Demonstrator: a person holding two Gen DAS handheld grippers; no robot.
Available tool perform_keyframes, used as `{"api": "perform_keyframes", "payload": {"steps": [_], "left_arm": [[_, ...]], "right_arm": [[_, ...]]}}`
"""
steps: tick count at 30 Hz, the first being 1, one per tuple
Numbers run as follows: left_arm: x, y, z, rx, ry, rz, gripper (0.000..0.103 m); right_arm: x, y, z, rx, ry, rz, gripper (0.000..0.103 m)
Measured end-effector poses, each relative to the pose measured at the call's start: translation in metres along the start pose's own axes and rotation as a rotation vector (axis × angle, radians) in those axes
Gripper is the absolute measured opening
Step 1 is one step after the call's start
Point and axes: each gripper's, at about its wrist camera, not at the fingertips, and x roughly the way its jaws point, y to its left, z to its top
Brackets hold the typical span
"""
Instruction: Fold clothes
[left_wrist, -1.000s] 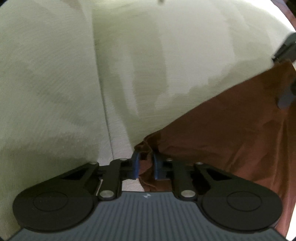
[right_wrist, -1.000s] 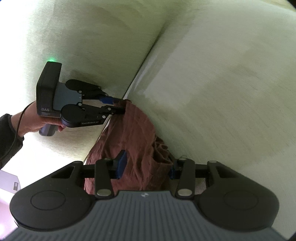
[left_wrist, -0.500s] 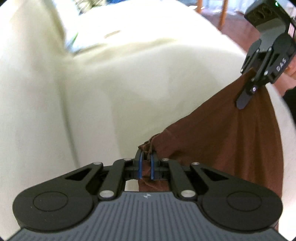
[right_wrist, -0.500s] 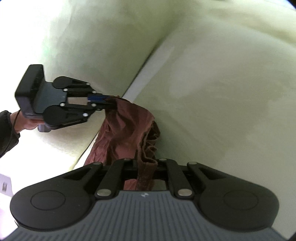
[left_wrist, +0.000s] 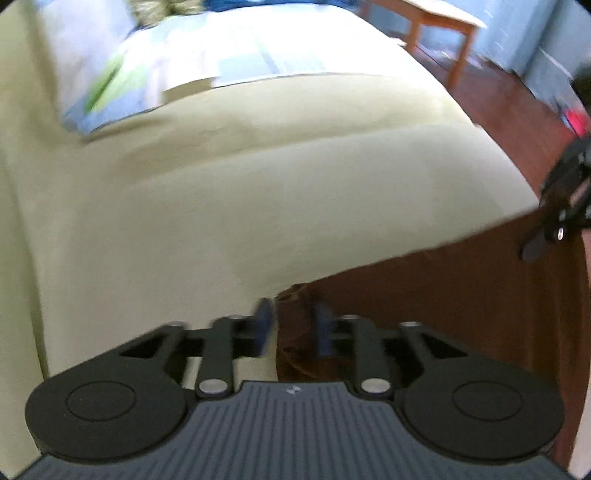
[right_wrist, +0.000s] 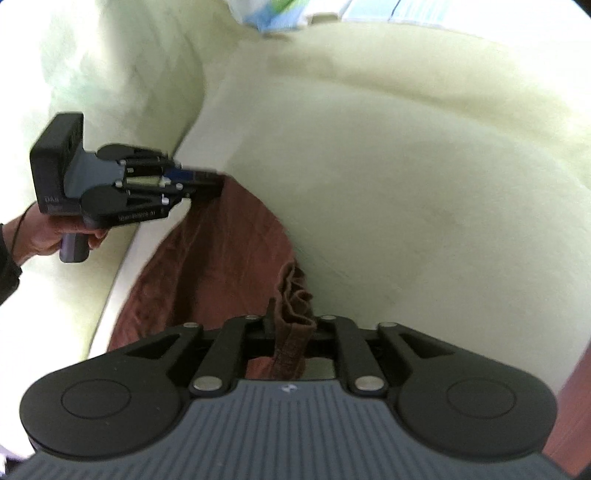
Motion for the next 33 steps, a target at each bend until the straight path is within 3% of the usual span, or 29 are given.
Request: {"api": "perform_keyframes", "payload": {"steps": [1, 2, 5, 10, 15, 17, 25, 27, 33], "left_arm": [[-0.012, 0.005, -0.015, -0.043, -0.015, 0.017, 0.062], [-0.013, 0.002, -0.019, -0.068, -0.022, 0.029, 0.062], [-0.049, -0.006, -0.042, -0.204, -0.053, 0.113, 0.062], [-0.093, -0.055, -0.073, -0.373, -0.115, 0.145, 0.062], [-0.088, -0.127, -0.083, -0.445, -0.160, 0.120, 0.062], [-0.089, -0.156, -0.088, -0.489, -0.183, 0.117, 0.062], [-0.052, -0.241, -0.064, -0.429, -0.150, 0.247, 0.062], [-0.040, -0.261, -0.054, -0.383, -0.111, 0.317, 0.062], [-0.021, -0.303, -0.016, -0.299, -0.054, 0.474, 0.062]], "right_arm": [[-0.003, 0.000, 0.002, -0.007, -0.015, -0.003, 0.021], [-0.008, 0.000, 0.005, -0.017, -0.038, -0.008, 0.030], [-0.028, -0.001, 0.011, -0.040, -0.085, -0.029, 0.032], [-0.044, 0.001, 0.016, -0.072, -0.029, -0.046, 0.032], [-0.058, -0.001, 0.030, -0.125, 0.013, -0.064, 0.032], [-0.060, -0.001, 0.031, -0.161, 0.076, -0.051, 0.036], [-0.013, -0.026, 0.035, -0.147, 0.291, 0.050, 0.034], [-0.005, -0.029, 0.038, -0.179, 0.334, 0.063, 0.005], [-0.010, -0.018, 0.056, -0.307, 0.395, 0.208, 0.006]]}}
